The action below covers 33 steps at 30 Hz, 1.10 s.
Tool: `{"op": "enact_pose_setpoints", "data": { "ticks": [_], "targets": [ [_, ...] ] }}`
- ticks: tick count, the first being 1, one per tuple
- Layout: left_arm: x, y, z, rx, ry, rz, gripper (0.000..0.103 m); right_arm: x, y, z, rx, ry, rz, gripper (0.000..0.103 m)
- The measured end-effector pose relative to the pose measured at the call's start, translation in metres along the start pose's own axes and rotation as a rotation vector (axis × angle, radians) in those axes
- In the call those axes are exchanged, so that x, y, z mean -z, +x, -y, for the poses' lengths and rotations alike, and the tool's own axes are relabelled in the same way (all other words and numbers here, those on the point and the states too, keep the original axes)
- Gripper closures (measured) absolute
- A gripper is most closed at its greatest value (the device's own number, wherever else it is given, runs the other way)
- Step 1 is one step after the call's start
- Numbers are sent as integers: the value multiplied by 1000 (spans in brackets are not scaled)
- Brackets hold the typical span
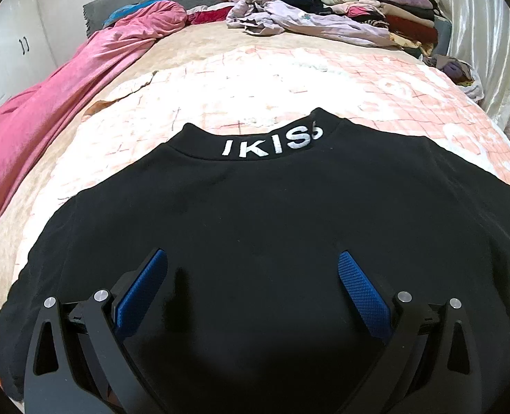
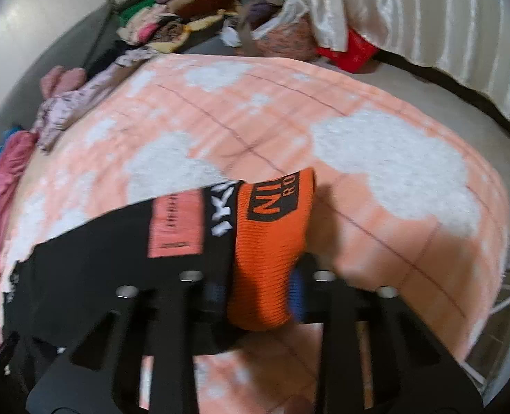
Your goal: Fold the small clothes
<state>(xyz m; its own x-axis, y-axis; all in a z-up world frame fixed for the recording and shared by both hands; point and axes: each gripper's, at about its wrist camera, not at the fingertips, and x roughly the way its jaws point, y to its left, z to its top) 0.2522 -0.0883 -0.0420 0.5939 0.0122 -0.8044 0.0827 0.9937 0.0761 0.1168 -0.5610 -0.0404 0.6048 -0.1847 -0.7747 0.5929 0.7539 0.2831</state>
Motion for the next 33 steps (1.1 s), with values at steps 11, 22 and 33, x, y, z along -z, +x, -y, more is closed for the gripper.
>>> {"op": "enact_pose_setpoints", "data": {
  "ticks": [11,22,33],
  "targets": [
    [-2,-6,-16,34,-61,26,4,-8,-43,-118,-394,-156,49,93],
    [0,-30,-60,73,-156,61,4,46,-51,-276,-684,-454,-94,93],
    [3,-42,-115,75,-274,77,4,123,-27,-371,-776,-663,-264,64]
  ]
}}
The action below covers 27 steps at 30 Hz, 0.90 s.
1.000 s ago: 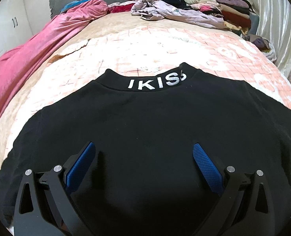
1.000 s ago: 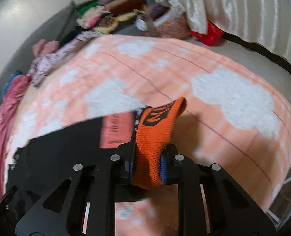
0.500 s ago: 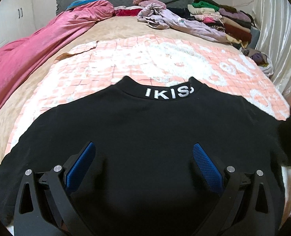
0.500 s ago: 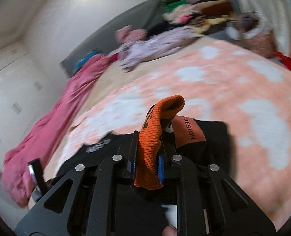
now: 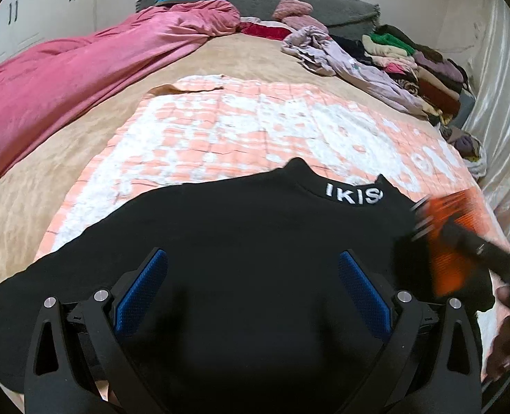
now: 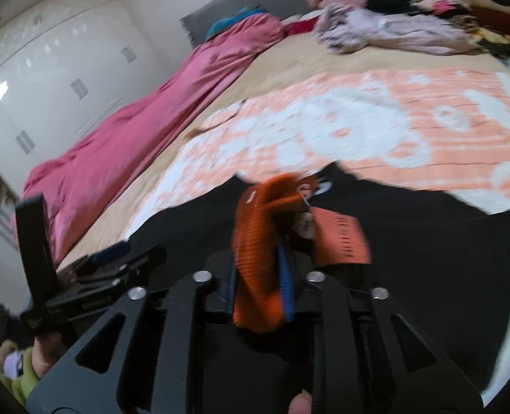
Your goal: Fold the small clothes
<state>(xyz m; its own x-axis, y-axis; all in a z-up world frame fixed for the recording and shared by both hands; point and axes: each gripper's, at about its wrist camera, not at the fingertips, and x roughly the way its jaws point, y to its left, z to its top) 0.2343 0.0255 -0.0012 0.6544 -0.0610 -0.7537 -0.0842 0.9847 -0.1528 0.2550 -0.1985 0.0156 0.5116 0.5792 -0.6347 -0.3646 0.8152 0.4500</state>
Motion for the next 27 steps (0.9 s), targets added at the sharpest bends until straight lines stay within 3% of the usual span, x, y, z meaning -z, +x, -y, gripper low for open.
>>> {"op": "enact_pose_setpoints", "data": {
  "ticks": [2,5,9,10,11,13,15,17,21,25,27],
  "targets": [
    [0,-1,-3,7,-4,0,4,1,2,-8,-14,-19,3,53],
    [1,0,-3,33,2,-4,5,3,-12,-6,-38,-9,29,53],
    [9,5,17,139,26,-25,7,11,-35,10,68,8,71,46],
    [11,8,26,170,39,-41,12,14,-39,15,91,8,80,46],
    [13,14,37,198,53,-66,27,15,-43,19,115,5,87,45],
    [16,27,52,204,72,-113,36,20,-52,28,152,-2,111,45],
    [18,42,66,183,94,-154,37,21,-59,38,183,8,135,45],
    [23,56,76,168,77,-186,55,19,-64,46,191,14,149,45],
    [26,57,84,172,54,-129,84,17,-75,58,227,3,177,45],
    [20,39,82,213,46,-64,89,14,-89,77,242,53,205,45],
    [14,22,74,199,38,-8,89,13,-98,86,265,70,229,45]
  ]
}}
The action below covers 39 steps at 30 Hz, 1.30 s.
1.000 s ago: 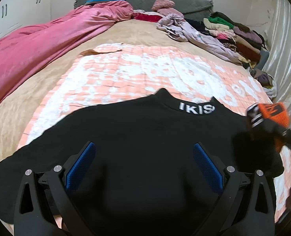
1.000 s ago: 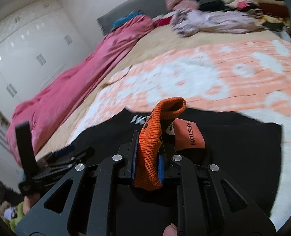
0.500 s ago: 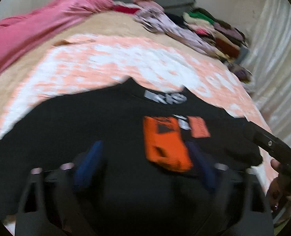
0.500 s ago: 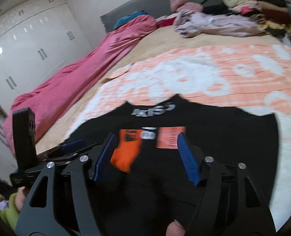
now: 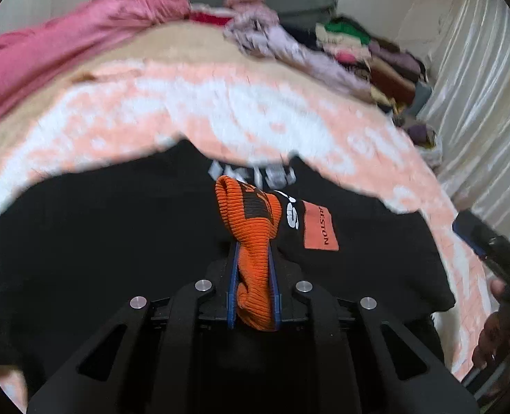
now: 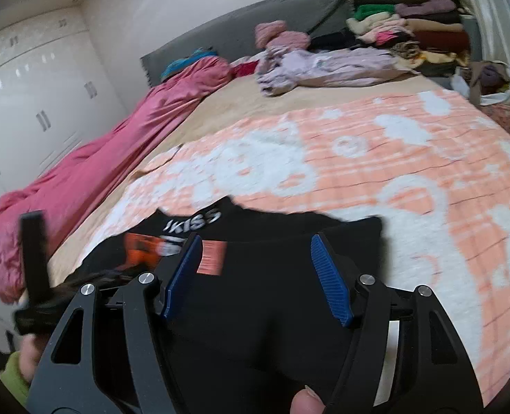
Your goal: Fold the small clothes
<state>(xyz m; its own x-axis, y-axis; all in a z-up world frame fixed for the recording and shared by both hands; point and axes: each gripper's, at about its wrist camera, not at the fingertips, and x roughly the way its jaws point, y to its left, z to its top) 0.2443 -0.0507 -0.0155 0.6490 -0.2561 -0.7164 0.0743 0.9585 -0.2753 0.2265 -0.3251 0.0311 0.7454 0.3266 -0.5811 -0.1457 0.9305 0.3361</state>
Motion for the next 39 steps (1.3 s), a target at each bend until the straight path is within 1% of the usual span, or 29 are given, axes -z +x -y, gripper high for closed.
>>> {"op": "enact_pose_setpoints", "data": {
  "ticks": [1,4,6,9,11,13,16,20,22,24,25,27,29,30,32,33,36,37,39],
  "targets": [
    [-4,-14,-6,-12,-7,39,89,-2,-2,5,9,11,9,45],
    [-10,-42,-24,-43,-29,105,89,-5,-5,18,27,42,20,45],
    [-11,-55,-35,-74,-34,122,89,-5,-4,22,49,41,19,45],
    [-7,-59,-54,-95,-62,105,89,-2,3,18,61,24,2,45],
    [-2,-54,-63,-118,-69,81,89,2,9,11,60,-4,-16,45],
    [3,-42,-72,-126,-74,22,89,9,17,-5,59,-65,-42,45],
    [9,-31,-80,-150,-86,-19,87,26,29,-32,31,-161,-92,45],
    [13,-32,-94,-170,-103,-24,83,47,48,-57,-2,-254,-171,45],
    [14,-38,-100,-188,-112,-6,83,57,62,-59,26,-275,-231,45],
    [14,-47,-103,-213,-111,19,83,61,70,-53,70,-266,-270,45],
    [13,-53,-105,-228,-114,35,83,62,72,-50,83,-257,-277,45],
    [14,-64,-104,-219,-121,61,83,62,72,-45,84,-236,-279,45],
    [14,-69,-93,-211,-84,73,83,61,68,-45,78,-233,-272,45],
    [14,-69,-83,-207,-43,70,83,62,68,-47,88,-250,-274,45],
    [15,-61,-70,-214,5,45,83,65,71,-48,103,-267,-291,44],
    [18,-50,-65,-233,30,6,83,66,74,-47,109,-267,-301,44],
    [26,-20,-67,-268,39,-81,83,68,75,-46,111,-279,-306,43],
    [29,-16,-71,-267,32,-84,83,67,74,-46,102,-275,-306,42],
    [29,-24,-77,-238,0,-59,81,63,67,-48,76,-260,-288,36]
  ]
}}
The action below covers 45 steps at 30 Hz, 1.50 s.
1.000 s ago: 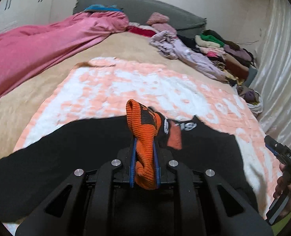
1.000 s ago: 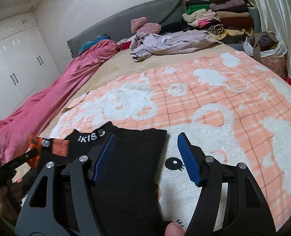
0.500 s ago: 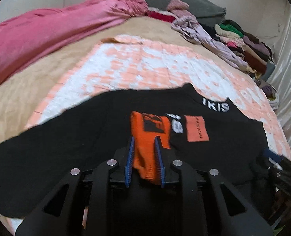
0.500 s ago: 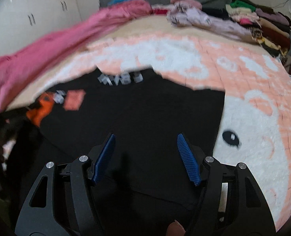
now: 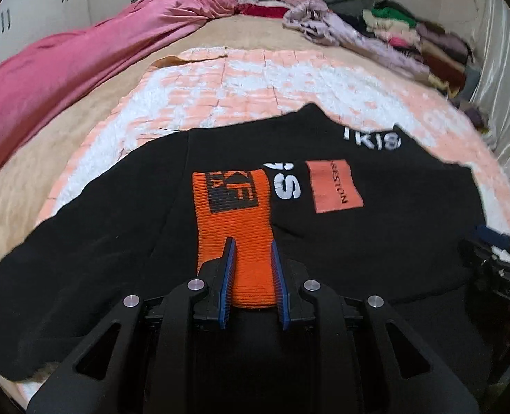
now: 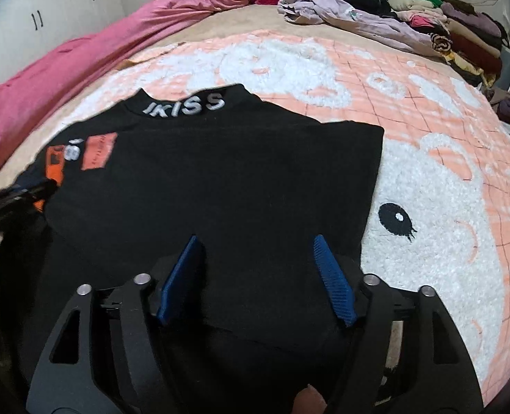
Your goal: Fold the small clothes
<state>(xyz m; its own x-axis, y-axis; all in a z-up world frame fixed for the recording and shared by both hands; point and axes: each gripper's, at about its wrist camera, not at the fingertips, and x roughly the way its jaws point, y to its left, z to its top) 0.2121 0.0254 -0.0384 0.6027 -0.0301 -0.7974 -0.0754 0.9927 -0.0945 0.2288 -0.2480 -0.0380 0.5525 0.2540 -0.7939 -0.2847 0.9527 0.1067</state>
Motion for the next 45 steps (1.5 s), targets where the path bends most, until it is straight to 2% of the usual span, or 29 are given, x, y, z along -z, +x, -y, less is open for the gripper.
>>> {"op": "enact_pose_setpoints", "data": {
  "ticks": [2,6,8,11,17,25,33,40,45],
  "targets": [
    [-1,-8,-6,5,-20,18,70,-2,-7,-3,-8,-9,19,35],
    [1,-29,-16,-5,-37,51,64,-5,-25,-16,-45,-27,69,27],
    [3,-37,-21,-12,-42,58,49,-5,-32,-25,-54,-49,85,26],
    [10,-51,-33,-34,-58,74,36,-4,-43,-44,-62,-86,113,17],
    [19,-78,-68,-80,-104,107,21,-5,-59,-83,-74,-142,159,12],
    [36,-108,-121,-136,-191,138,15,3,-71,-128,-152,-156,169,10],
    [63,-133,-181,-218,-288,150,15,15,-78,-186,-210,-255,163,9],
    [87,-152,-234,-296,-384,141,14,24,-80,-235,-255,-334,153,9],
    [102,-154,-263,-319,-449,116,15,31,-78,-270,-286,-393,150,9]
  ]
}}
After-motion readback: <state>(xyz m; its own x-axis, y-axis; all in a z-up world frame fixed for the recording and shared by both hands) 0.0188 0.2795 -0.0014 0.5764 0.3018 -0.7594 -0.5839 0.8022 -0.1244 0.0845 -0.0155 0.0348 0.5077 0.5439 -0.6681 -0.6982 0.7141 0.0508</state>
